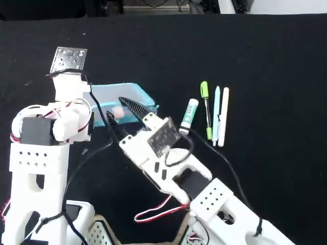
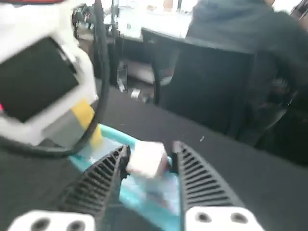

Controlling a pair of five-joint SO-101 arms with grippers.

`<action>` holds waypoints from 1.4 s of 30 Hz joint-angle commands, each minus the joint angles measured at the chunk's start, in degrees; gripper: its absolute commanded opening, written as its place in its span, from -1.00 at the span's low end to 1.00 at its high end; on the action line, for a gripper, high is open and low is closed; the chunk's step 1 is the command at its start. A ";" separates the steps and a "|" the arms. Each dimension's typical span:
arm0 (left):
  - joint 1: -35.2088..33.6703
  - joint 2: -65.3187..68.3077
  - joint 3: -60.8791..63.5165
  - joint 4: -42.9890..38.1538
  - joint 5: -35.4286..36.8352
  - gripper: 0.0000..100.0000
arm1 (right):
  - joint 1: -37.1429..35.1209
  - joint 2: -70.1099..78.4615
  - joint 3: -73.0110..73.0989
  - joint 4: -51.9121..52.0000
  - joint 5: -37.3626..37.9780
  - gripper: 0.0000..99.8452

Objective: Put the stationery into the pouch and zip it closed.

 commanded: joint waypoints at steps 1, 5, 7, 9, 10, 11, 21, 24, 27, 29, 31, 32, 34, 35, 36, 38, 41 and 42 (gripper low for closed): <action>1.45 -0.44 -3.38 0.00 0.26 -0.94 | -0.44 0.48 -8.92 12.40 -1.85 -0.67; 1.45 -0.44 -3.38 0.18 0.26 -0.94 | -0.18 -3.74 -16.31 21.45 -1.76 -0.71; 1.45 -0.44 -3.38 0.35 0.26 -0.94 | 0.88 -8.13 -19.03 25.93 -1.67 -0.73; 1.45 -0.44 -3.38 0.35 0.26 -0.94 | 4.22 -13.58 -21.49 31.91 -1.67 -0.76; 1.45 -0.44 -3.38 0.44 0.26 -0.94 | 6.77 -16.04 -22.46 35.16 -1.67 -0.78; 1.45 -0.44 -3.38 0.44 0.26 -0.94 | 9.85 -17.98 -23.34 38.24 -1.67 -0.79; 1.45 -0.44 -3.38 0.18 0.18 -0.94 | 35.25 -12.00 -19.65 54.15 -0.53 -0.79; 1.45 -0.62 -3.38 0.35 0.18 -0.94 | 35.25 -2.51 -20.62 52.48 -8.00 -0.75; 1.45 -0.88 -3.30 0.44 0.18 -0.94 | 35.25 8.92 -23.52 49.32 -13.36 -0.64; 1.45 -0.97 -3.21 0.53 0.18 -0.94 | 35.25 16.92 -26.15 47.82 -15.21 -0.63; 1.45 -1.05 -2.07 0.18 0.18 -0.94 | 35.25 24.84 -29.05 46.68 -16.70 -0.63; 1.45 -1.05 -1.63 0.09 0.18 -0.94 | 35.25 28.70 -30.64 45.98 -17.76 -0.63; 1.45 -1.05 -1.19 0.00 0.09 -0.94 | 35.43 35.91 -33.98 44.75 -20.48 -0.63; 1.45 -1.05 -1.19 0.00 0.09 -0.94 | 35.43 39.16 -35.65 44.40 -21.80 -0.62; 1.45 -1.05 -1.19 0.00 0.09 -0.94 | 35.52 42.24 -37.41 44.31 -23.21 -0.62; 1.45 -1.05 -1.27 0.00 0.18 -0.94 | 35.52 47.69 -40.84 44.48 -24.88 -0.62; 1.45 -1.05 -1.27 0.00 0.18 -0.94 | 36.22 53.93 -45.32 45.01 -25.76 -0.62; 1.45 -1.05 -1.27 0.00 0.18 -0.94 | 36.48 55.52 -46.37 44.92 -25.76 -0.62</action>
